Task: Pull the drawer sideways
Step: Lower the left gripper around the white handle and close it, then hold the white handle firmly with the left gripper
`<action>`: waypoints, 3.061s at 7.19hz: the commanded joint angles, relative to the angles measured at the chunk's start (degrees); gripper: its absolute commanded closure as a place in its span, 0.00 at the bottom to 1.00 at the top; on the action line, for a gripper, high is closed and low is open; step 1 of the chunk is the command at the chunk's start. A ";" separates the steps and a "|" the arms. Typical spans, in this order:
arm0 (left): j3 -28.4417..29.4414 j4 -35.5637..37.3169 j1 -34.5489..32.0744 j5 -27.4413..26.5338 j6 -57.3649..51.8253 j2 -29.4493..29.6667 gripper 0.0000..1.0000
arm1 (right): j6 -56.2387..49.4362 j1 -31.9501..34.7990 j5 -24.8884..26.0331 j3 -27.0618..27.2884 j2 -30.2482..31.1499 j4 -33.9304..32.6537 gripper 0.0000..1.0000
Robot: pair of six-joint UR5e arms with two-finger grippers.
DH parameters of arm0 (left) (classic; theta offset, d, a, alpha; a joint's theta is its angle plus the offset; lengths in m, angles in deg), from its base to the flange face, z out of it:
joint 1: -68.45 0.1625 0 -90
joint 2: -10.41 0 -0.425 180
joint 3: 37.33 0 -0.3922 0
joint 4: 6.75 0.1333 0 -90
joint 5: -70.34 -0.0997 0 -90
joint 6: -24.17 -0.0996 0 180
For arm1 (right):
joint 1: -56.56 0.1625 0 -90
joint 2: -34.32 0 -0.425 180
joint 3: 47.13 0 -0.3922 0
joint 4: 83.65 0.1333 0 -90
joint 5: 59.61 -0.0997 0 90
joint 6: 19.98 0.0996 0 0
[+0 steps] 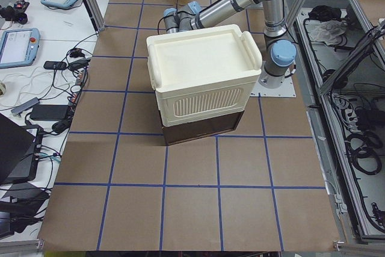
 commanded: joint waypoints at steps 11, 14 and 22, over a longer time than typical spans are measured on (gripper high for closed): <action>0.42 0.27 0.00 -0.11 -0.44 0.43 0.81 | 0.00 0.00 0.00 0.00 0.00 0.00 0.00; 0.42 0.35 0.00 -0.29 -0.70 0.26 0.81 | 0.00 0.00 0.00 0.00 0.00 0.00 0.00; 1.83 0.53 -1.92 0.06 -0.09 0.70 0.87 | 0.00 0.00 0.00 0.00 0.00 0.00 0.00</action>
